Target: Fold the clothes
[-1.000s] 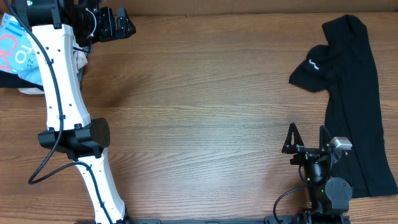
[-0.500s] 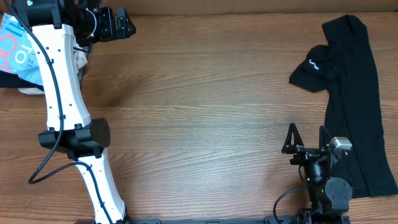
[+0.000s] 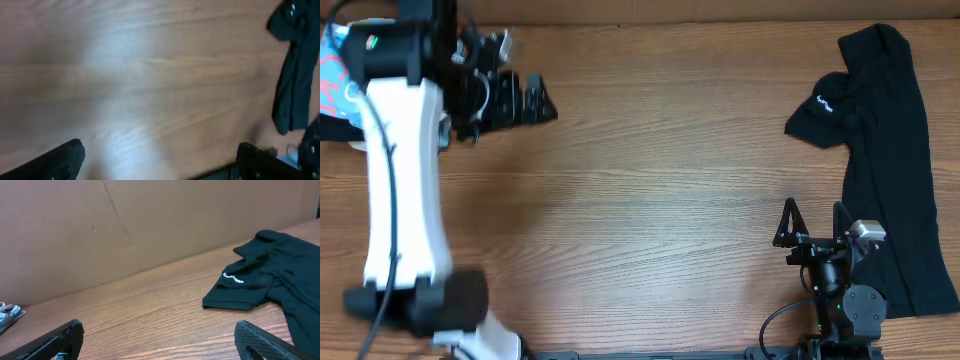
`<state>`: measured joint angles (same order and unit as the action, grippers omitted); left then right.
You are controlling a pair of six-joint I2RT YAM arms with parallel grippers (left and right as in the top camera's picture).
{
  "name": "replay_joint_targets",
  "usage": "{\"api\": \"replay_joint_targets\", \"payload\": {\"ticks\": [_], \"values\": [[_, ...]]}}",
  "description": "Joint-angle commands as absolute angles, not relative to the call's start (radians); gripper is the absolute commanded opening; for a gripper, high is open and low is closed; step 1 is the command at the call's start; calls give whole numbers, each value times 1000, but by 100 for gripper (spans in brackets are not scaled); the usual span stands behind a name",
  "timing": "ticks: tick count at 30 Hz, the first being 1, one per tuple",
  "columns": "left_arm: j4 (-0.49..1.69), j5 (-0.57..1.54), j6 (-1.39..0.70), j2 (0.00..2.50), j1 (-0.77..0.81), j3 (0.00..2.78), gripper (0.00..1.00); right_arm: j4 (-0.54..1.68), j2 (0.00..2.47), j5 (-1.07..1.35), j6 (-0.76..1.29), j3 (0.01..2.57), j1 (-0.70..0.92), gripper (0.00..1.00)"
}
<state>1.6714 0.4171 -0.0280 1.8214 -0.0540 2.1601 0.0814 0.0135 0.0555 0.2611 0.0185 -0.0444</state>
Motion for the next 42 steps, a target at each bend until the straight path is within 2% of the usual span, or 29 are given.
{"api": "replay_joint_targets", "payload": {"ticks": [1, 14, 20, 31, 42], "values": [[1612, 352, -33, 1554, -59, 1959, 100, 77, 3, 61, 265, 8, -45, 100], [1111, 244, -33, 820, -59, 1332, 100, 77, 3, 61, 265, 8, -45, 100], [685, 256, -34, 461, -59, 881, 100, 77, 3, 61, 265, 8, -45, 100], [100, 291, -45, 184, -58, 326, 100, 77, 3, 61, 265, 8, -45, 100], [-22, 258, 38, 16, -58, 112, 100, 77, 3, 61, 265, 8, -45, 100]]}}
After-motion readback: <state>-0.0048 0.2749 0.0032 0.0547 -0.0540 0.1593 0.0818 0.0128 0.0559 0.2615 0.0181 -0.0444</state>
